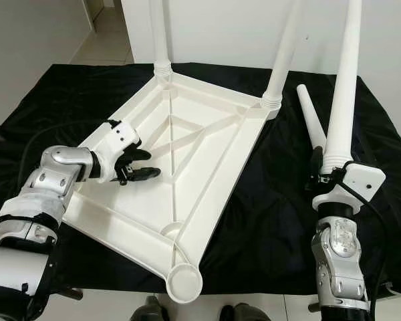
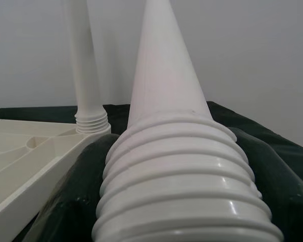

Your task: Building children table

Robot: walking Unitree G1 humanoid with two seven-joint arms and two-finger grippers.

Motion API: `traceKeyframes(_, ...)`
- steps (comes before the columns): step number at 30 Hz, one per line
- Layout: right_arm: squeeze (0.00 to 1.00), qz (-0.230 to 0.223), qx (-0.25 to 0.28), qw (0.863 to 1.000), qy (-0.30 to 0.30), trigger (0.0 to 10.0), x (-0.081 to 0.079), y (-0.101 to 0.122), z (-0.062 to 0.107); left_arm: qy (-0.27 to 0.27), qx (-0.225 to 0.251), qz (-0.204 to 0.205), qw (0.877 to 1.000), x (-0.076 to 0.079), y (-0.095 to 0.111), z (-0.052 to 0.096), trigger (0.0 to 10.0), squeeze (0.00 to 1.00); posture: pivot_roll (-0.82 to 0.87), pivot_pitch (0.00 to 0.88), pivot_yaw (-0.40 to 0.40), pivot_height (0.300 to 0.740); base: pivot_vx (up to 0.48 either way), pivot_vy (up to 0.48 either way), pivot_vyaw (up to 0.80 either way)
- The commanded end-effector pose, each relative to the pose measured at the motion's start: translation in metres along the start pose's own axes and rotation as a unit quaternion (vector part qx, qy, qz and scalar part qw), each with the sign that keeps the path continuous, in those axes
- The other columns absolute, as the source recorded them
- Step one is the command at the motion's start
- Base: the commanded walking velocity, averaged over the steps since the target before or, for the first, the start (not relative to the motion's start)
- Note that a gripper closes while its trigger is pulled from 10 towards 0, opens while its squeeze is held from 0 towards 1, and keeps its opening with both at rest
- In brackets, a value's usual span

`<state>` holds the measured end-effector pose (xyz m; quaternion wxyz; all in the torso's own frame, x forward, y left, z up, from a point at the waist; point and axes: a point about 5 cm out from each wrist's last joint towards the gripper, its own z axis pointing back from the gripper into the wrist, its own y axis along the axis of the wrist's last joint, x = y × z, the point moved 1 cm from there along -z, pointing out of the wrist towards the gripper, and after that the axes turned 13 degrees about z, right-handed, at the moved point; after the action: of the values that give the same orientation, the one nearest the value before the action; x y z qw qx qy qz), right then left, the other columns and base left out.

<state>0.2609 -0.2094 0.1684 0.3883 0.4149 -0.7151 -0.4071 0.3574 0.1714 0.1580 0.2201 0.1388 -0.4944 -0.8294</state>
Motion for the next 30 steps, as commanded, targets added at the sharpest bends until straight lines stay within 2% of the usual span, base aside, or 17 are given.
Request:
traceKeyframes(1, 0.0, -0.001, 0.016, 1.0, -0.004, 10.0, 0.001, 0.006, -0.001, 0.0, -0.014, -0.014, 1.0, -0.001, -0.001, -0.004, 10.0, 0.0, -0.02, 0.03, 0.029, 0.74, 0.0, 0.0, 0.0)
traceKeyframes(7, 0.0, 0.001, 0.017, 1.0, -0.004, 10.0, 0.002, 0.007, -0.001, 0.019, -0.04, -0.031, 0.999, -0.004, -0.006, -0.015, 10.0, 0.0, -0.03, 0.029, 0.029, 0.74, 0.0, 0.0, 0.0)
traceKeyframes(12, 0.0, 0.005, 0.017, 1.0, -0.005, 10.0, 0.005, 0.007, -0.001, -0.002, -0.063, -0.053, 0.997, -0.001, -0.005, -0.026, 10.0, 0.0, -0.03, 0.035, 0.032, 0.74, 0.0, 0.0, 0.0)
traceKeyframes(18, 0.0, 0.007, 0.017, 1.0, -0.009, 10.0, 0.006, 0.007, 0.0, -0.019, -0.076, -0.06, 0.995, 0.001, -0.005, -0.029, 10.0, 0.0, -0.04, 0.043, 0.043, 0.74, 0.0, 0.0, 0.0)
traceKeyframes(20, 0.0, 0.007, 0.015, 1.0, -0.014, 10.0, 0.008, 0.007, 0.002, -0.023, -0.096, -0.062, 0.993, 0.002, -0.01, -0.031, 10.0, 0.0, -0.04, 0.041, 0.048, 0.74, 0.0, 0.0, 0.0)
traceKeyframes(27, 0.0, 0.007, 0.014, 1.0, -0.017, 10.0, 0.008, 0.006, 0.003, 0.022, -0.13, -0.063, 0.989, -0.001, -0.022, -0.039, 10.0, 0.0, -0.04, 0.034, 0.051, 0.74, 0.0, 0.0, 0.0)
traceKeyframes(28, 0.0, 0.008, 0.015, 1.0, -0.017, 10.0, 0.008, 0.006, 0.003, 0.031, -0.14, -0.062, 0.988, -0.002, -0.025, -0.04, 9.7, 0.0, -0.04, 0.033, 0.053, 0.74, 0.0, 0.0, 0.0)
traceKeyframes(29, 0.0, 0.008, 0.015, 1.0, -0.018, 10.0, 0.008, 0.007, 0.002, 0.034, -0.15, -0.068, 0.986, -0.002, -0.028, -0.041, 4.0, 0.0, -0.05, 0.032, 0.055, 0.74, 0.0, 0.0, 0.0)
traceKeyframes(30, 0.0, 0.008, 0.015, 1.0, -0.019, 10.0, 0.009, 0.007, 0.002, 0.035, -0.157, -0.072, 0.984, -0.002, -0.029, -0.041, 4.0, 0.0, -0.05, 0.031, 0.054, 0.74, 0.0, 0.0, 0.0)
